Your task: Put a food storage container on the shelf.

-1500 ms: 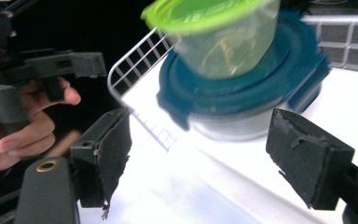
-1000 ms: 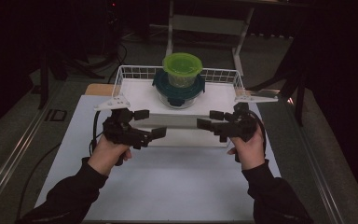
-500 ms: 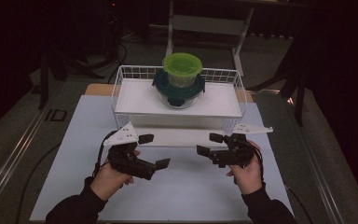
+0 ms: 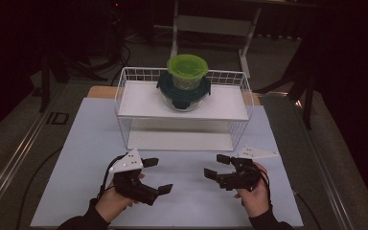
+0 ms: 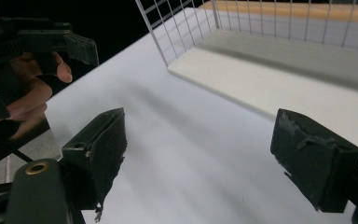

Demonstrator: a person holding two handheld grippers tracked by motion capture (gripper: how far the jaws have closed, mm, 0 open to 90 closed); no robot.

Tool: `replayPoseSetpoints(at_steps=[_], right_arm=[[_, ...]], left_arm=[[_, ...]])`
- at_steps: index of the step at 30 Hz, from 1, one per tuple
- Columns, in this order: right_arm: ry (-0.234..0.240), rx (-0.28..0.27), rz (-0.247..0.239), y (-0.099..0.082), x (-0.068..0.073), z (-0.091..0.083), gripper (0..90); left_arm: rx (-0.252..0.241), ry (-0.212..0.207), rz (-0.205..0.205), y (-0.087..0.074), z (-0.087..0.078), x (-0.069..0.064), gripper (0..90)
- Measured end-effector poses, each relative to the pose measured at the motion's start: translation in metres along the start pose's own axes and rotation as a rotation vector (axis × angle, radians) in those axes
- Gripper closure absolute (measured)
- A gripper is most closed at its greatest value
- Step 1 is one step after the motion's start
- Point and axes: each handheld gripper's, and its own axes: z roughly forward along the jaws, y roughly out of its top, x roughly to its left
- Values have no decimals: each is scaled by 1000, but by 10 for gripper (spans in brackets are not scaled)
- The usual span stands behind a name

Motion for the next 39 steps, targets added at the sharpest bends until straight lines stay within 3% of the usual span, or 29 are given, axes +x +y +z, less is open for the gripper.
replayPoseSetpoints(at_steps=[15, 18, 21, 29, 30, 39], right_arm=[[-55, 6, 27, -40, -11, -18, 177], [-72, 5, 36, -45, -12, -24, 175], [-83, 1, 36, -51, -12, -29, 172], [-110, 6, 55, -62, -14, -37, 170], [-117, 7, 54, -64, -15, -40, 166], [-159, 8, 57, -71, -26, -42, 166]], left_arm=[[18, 49, 8, -49, -8, 6, 31], [-11, 60, -5, -54, -13, 8, 30], [-11, 83, -1, -58, -18, 10, 30], [-2, 98, -3, -66, -22, 12, 30], [-25, 105, -13, -68, -28, 14, 30], [-54, 135, -16, -74, -36, 19, 31]])
